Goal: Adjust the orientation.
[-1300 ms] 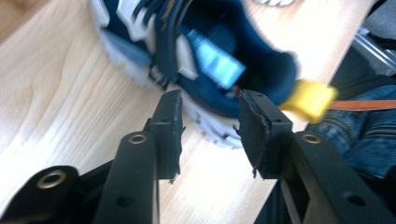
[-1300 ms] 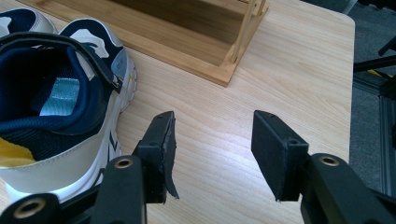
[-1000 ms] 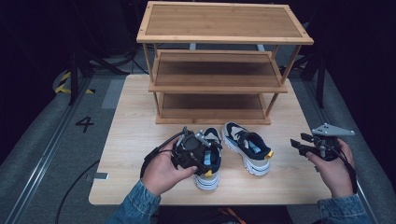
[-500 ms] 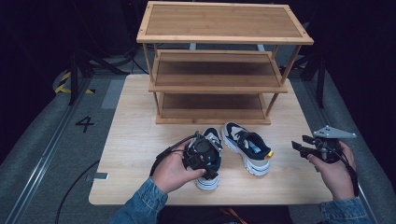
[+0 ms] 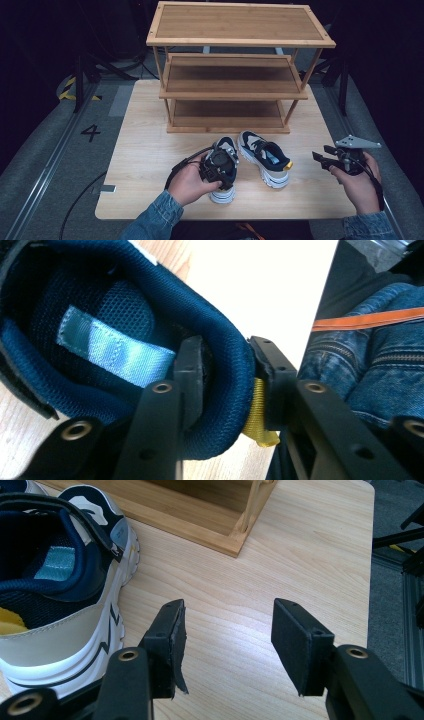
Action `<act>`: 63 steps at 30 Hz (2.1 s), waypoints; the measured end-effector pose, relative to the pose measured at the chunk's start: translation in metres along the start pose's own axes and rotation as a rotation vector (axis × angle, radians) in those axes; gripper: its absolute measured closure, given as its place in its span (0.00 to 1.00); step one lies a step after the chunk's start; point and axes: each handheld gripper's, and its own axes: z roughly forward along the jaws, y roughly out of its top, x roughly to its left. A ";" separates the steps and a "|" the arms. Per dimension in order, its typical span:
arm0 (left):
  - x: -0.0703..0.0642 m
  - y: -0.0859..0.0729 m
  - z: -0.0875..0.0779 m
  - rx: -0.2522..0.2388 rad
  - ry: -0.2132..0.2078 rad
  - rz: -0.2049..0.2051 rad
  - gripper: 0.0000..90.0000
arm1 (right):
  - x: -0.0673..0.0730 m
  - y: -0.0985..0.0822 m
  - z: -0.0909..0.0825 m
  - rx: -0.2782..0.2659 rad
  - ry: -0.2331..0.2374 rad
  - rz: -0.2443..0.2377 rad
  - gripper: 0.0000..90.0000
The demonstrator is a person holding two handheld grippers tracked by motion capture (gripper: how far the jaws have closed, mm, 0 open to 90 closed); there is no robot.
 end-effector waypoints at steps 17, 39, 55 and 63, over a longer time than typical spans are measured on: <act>0.012 0.003 -0.031 -0.046 0.090 0.005 0.81 | 0.002 0.000 0.005 0.010 0.013 0.003 0.54; 0.083 0.031 -0.051 -0.103 0.143 0.062 0.81 | 0.003 -0.008 0.002 0.018 0.003 0.000 0.54; 0.126 0.052 -0.033 -0.070 0.162 0.094 0.81 | 0.004 -0.014 -0.001 0.026 -0.001 -0.004 0.53; 0.134 0.054 -0.022 -0.055 0.140 0.110 0.80 | 0.004 -0.016 -0.003 0.027 -0.004 -0.004 0.53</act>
